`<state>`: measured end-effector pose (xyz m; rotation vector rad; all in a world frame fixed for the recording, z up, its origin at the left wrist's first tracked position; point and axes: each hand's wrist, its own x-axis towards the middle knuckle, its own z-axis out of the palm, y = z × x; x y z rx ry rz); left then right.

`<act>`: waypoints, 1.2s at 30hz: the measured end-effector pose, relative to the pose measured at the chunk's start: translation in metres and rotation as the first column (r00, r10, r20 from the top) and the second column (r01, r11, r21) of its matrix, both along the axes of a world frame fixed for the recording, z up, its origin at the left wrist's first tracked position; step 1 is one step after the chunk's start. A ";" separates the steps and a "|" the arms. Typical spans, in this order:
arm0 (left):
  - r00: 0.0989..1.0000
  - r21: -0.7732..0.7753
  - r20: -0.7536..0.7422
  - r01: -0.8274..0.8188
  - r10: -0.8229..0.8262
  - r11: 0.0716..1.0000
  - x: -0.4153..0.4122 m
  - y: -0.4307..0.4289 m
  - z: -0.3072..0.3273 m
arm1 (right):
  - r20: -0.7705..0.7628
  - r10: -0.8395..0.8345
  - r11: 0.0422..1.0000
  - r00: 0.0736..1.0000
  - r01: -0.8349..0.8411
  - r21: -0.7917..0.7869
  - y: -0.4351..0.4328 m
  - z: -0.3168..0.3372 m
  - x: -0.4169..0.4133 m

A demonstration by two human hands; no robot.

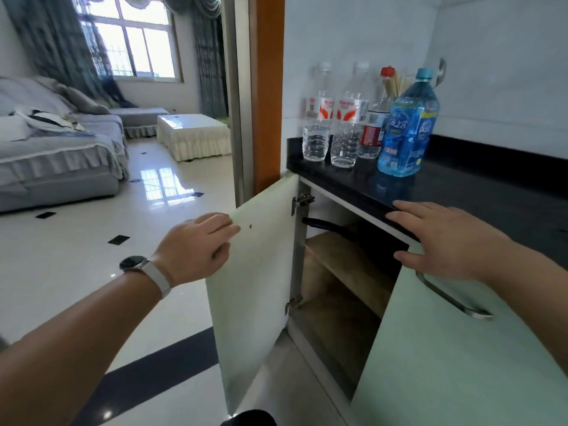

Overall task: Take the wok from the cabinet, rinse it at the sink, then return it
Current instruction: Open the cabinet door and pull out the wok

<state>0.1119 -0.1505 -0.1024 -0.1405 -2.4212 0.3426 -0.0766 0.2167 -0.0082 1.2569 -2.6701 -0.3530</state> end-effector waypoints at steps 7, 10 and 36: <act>0.987 -0.117 0.049 -0.149 0.156 0.982 0.008 -0.037 0.002 | 0.019 -0.018 1.000 1.000 0.018 0.005 -0.002 0.003 0.001; 0.979 -0.156 0.083 -0.170 0.184 0.973 0.009 -0.047 0.008 | 0.013 -0.013 1.000 1.000 0.013 0.002 -0.002 0.002 0.001; 0.947 0.040 0.305 -0.117 0.100 0.992 -0.120 0.044 -0.044 | -0.039 0.071 0.997 0.997 -0.072 -0.014 -0.024 0.004 -0.008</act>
